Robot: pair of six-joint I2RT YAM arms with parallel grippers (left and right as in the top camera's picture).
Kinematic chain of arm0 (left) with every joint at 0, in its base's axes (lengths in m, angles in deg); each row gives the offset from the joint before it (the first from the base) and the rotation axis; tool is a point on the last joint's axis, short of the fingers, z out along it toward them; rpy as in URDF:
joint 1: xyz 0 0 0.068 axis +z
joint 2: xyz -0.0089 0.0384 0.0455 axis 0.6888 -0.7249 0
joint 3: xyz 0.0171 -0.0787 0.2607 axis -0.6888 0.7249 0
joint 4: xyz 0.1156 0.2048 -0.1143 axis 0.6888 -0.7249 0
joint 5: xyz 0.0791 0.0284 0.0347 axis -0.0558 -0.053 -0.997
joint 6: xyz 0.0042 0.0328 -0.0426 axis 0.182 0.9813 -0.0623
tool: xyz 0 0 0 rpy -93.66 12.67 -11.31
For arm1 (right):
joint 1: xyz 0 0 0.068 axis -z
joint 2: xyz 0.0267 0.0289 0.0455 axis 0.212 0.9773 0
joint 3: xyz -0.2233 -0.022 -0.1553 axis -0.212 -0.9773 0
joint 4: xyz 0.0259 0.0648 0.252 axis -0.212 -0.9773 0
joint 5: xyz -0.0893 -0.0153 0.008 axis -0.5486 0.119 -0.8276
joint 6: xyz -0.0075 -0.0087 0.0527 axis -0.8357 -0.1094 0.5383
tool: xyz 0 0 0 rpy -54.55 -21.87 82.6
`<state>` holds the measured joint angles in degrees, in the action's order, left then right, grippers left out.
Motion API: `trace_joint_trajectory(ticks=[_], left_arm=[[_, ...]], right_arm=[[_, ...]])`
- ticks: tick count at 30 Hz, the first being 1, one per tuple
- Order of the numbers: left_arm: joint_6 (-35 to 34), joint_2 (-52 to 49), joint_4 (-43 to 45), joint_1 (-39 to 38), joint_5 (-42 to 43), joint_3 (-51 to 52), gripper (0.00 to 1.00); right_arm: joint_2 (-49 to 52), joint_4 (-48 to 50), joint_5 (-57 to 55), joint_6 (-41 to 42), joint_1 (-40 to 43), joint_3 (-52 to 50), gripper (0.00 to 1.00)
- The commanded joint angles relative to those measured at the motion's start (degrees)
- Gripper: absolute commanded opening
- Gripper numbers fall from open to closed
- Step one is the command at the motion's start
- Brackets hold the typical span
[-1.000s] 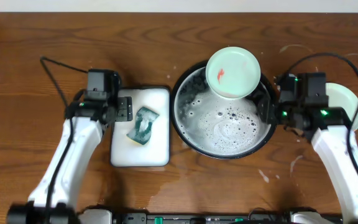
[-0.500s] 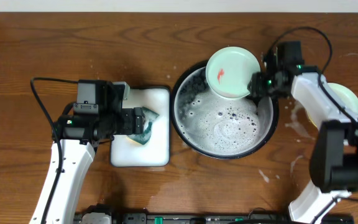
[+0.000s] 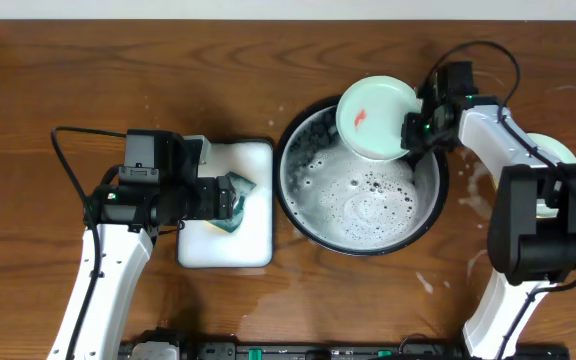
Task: Clean dirty plates on tray and stack at the side
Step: 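Grip the rim of the last pale green plate with the right gripper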
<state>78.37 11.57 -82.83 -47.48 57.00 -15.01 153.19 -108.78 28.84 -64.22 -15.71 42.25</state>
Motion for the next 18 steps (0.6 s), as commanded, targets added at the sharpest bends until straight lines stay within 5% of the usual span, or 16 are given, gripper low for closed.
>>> trace_joint_trajectory(ticks=[1,5,18], left_arm=[[-0.3,0.1,-0.4,0.0,0.7,-0.5,0.86],[-0.3,0.1,-0.5,0.0,0.8,-0.5,0.86],[-0.3,0.1,-0.6,0.0,0.7,-0.5,0.86]], right_arm=[[0.0,-1.6,-0.5,0.2,-0.4,1.0,0.03],[-1.5,-4.5,-0.5,-0.4,-0.4,1.0,0.15],[-7.2,-25.4,-0.2,-7.0,-7.1,0.8,0.18]])
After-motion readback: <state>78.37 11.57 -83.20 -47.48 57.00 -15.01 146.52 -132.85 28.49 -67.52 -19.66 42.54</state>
